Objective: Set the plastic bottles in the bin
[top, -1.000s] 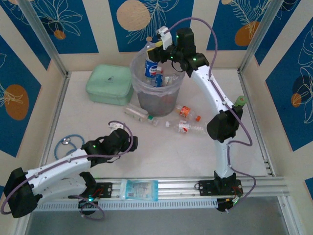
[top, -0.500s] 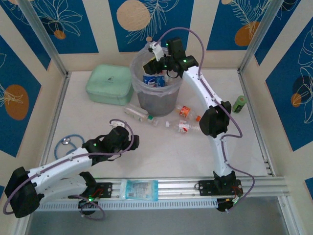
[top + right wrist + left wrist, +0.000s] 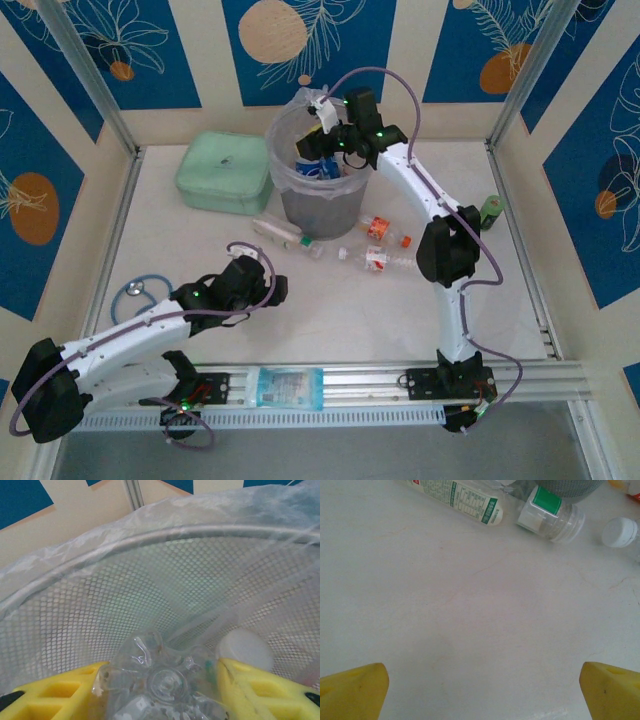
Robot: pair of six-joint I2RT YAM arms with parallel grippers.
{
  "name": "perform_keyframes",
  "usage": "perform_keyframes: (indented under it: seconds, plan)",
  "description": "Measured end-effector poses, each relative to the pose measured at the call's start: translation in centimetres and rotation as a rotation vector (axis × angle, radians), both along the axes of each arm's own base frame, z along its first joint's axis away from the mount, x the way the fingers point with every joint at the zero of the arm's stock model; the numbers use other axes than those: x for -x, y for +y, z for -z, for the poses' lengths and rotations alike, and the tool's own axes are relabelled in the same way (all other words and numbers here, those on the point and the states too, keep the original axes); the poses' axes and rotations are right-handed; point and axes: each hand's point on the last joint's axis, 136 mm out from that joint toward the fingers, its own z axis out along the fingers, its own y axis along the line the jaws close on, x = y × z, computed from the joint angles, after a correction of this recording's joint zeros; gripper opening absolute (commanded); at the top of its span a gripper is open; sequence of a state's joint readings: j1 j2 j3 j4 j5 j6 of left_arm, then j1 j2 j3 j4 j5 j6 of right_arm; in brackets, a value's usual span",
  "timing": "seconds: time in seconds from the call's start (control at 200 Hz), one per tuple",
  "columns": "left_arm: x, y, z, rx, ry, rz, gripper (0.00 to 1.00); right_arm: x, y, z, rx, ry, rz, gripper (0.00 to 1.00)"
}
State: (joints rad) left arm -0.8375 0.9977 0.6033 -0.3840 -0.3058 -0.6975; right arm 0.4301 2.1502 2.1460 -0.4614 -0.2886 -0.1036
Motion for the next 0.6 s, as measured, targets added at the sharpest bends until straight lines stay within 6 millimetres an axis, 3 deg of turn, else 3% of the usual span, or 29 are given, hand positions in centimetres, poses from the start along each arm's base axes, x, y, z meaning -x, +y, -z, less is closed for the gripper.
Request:
perform_keyframes:
  seconds: [0.105,0.2,0.44,0.52,0.6]
  plan:
    - [0.0,-0.1,-0.1,0.004,-0.001,0.002,0.98,1.4,-0.2,-0.9,-0.007,0.060,0.007,0.92]
    - [0.1,-0.1,-0.2,0.011,-0.001,0.005,0.98,2.3,-0.4,-3.1,-0.020,0.057,0.017,0.99]
    - [0.2,0.0,-0.6,0.027,-0.013,0.006,0.98,4.0,-2.5,-11.5,-0.062,-0.081,0.071,0.95]
    - [0.2,0.0,-0.5,0.027,-0.012,0.005,0.98,3.8,-3.9,-12.8,-0.067,-0.105,0.109,0.90]
    - [0.2,-0.1,-0.5,0.029,-0.009,0.008,0.98,2.9,-5.5,-12.8,-0.072,-0.093,0.152,0.83]
